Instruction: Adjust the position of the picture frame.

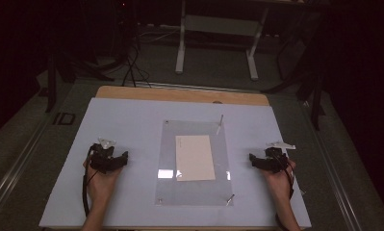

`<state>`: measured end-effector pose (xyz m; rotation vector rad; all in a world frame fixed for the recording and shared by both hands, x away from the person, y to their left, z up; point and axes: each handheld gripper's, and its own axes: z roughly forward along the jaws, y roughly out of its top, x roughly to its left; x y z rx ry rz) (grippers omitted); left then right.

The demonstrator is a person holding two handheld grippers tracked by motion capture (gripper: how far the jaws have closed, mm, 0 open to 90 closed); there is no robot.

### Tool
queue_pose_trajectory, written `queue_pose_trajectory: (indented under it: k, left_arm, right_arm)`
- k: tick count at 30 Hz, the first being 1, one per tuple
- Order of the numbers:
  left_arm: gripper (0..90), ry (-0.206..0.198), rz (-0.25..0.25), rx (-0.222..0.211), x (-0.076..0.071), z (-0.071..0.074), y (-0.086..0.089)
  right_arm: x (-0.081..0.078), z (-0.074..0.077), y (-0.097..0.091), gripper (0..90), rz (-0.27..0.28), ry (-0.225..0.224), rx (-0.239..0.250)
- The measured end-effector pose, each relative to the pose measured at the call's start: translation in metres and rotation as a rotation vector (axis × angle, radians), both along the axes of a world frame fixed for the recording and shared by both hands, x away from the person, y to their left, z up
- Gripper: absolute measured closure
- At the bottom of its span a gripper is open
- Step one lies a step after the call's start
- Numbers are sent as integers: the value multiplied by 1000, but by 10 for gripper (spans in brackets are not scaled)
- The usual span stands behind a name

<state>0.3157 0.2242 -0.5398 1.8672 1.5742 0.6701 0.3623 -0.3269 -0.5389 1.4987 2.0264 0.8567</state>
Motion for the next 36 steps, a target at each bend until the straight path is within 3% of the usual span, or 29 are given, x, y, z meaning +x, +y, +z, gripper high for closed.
queue_pose_trajectory:
  k: [4,13,17,24,27,36]
  left_arm:
    - [381,-18,-37,6,-2,5,0]
    - [424,-64,-139,-18,-5,20,-4]
    - [433,-63,-195,-25,1,26,-9]
    - [434,-62,-230,-28,12,30,-21]
    - [432,-62,-239,-48,14,28,-27]
    - [436,-70,-284,-50,18,29,-42]
  right_arm:
    - [-4,4,5,338,35,-24,-14]
    - [-10,18,12,492,144,-36,19]
    - [-19,20,11,534,205,-22,22]
    - [-37,22,11,566,291,-14,50]
    - [-49,23,16,587,350,-9,67]
    - [-76,25,36,642,493,-4,97]
